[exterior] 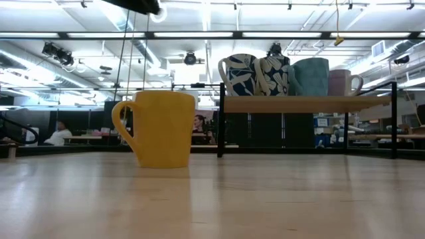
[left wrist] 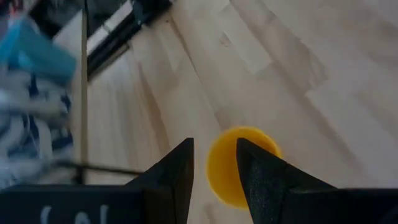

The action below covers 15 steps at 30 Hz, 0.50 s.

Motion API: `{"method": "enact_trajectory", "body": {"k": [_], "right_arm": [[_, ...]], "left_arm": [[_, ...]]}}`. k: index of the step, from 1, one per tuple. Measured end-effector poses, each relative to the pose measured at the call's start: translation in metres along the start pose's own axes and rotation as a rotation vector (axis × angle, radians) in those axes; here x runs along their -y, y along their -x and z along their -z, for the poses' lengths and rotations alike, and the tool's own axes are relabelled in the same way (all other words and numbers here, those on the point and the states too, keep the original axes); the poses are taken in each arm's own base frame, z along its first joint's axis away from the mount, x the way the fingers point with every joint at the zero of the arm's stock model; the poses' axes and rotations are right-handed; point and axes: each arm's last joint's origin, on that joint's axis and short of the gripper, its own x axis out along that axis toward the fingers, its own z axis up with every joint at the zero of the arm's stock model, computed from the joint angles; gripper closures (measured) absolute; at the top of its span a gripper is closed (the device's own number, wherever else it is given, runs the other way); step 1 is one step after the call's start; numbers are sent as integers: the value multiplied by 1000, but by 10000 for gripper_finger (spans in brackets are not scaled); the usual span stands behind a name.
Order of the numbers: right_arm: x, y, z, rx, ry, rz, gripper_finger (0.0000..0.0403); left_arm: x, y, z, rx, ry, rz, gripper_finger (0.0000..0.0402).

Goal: Place coffee mugs
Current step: Put the yellow mug on the shelf

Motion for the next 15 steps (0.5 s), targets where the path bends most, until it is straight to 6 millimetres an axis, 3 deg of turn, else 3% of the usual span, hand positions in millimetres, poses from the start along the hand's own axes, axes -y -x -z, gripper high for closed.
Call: {"method": "enact_trajectory", "body": {"k": [7,15], "right_arm": [[4,-40,-1,-39,81,-24,274],[5,-86,7,-172,119,-73,274]], "left_arm": [[-2,36,19,-84,312,38,273],[0,53,37,-217,476,77,273]]}}
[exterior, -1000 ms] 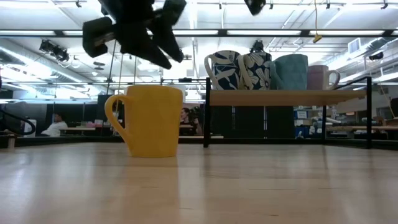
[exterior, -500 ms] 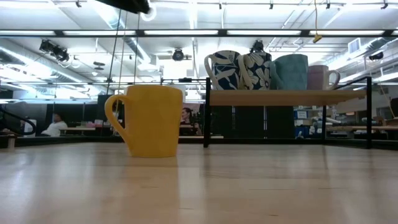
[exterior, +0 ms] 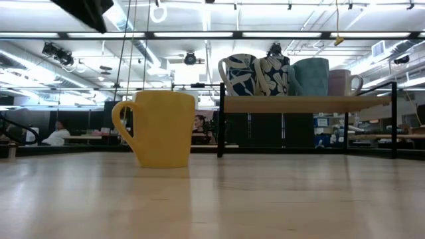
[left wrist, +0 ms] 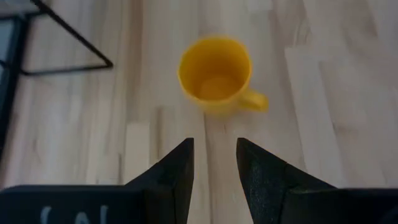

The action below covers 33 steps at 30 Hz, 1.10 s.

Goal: Place coffee mugs
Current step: Put the yellow mug on the shelf

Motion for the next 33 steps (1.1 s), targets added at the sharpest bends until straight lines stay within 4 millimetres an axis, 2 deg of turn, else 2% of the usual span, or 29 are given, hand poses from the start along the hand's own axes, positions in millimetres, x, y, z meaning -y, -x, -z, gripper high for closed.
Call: {"method": "enact_trajectory", "body": {"k": [8,15,33], "right_arm": [[-5,-44,27,-262,11,-43,274],[-5,-70,59,-415,74,6,274],[-5,-88,89,-550,79,48,274]], "left_arm": [[0,0,5,-61,48,18,273],[0,0,5,-63,49,18,273],[0,-1,5,-64,54,18,273]]}}
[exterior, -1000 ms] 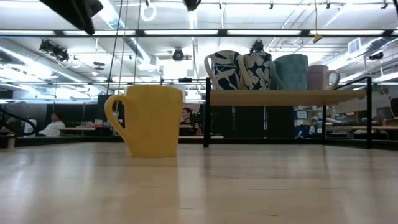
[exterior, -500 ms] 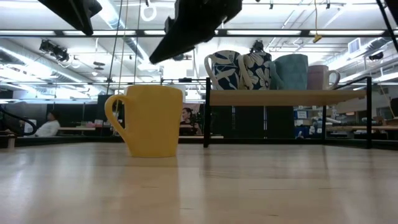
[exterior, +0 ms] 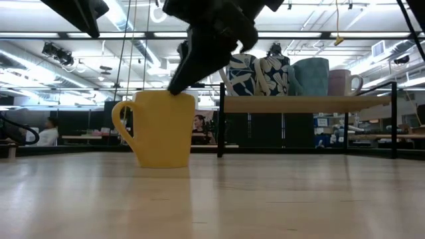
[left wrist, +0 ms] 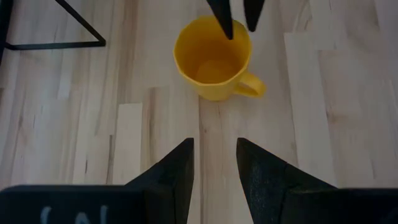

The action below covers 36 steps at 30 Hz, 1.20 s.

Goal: Place coffee mugs
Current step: Put the yellow mug on the shelf

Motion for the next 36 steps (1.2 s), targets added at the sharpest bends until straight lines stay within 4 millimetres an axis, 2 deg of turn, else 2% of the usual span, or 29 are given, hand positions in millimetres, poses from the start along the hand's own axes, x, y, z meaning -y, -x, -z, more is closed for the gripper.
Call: {"method": "enact_trajectory", "body": {"k": [14,19,27,32,36], "right_arm": [[-1,-16,9,-68,5,36,279],[-1,-16,9,-68,-1,36,305],[-1,-15,9,-71,-4,34,372],[-2,-13,10,-86,-1,30,373],[-5,1,14,-154,4,4,373]], "left_arm": [[0,0,0,0,1,0,273],[0,0,0,1,1,0,273],[0,0,0,1,1,0,273],[0,0,0,2,2,0,273],[0,0,0,2,2,1,273]]}}
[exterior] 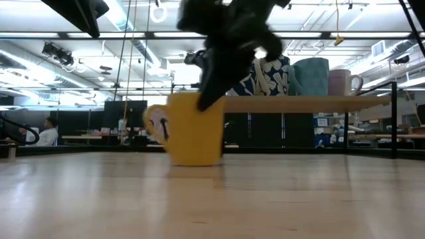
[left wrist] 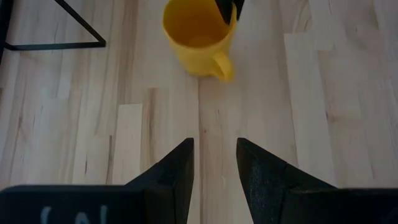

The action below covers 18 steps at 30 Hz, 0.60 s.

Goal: Place coffee mugs
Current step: Put the yellow mug on the shelf

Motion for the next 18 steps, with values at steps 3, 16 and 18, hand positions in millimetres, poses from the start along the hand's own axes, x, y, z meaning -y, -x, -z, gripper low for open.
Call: {"method": "enact_trajectory", "body": {"k": [3,16,18], "right_arm": [[-3,24,4,-45,-3,-18,372],[-21,166,36,-118,-125,-99,372],[-22,184,40,-84,-121,-92,372]], "left_arm": [[0,0,0,0,0,0,273],[0,0,-1,6,13,1,273],[0,0,-1,12,37,3,273]]}}
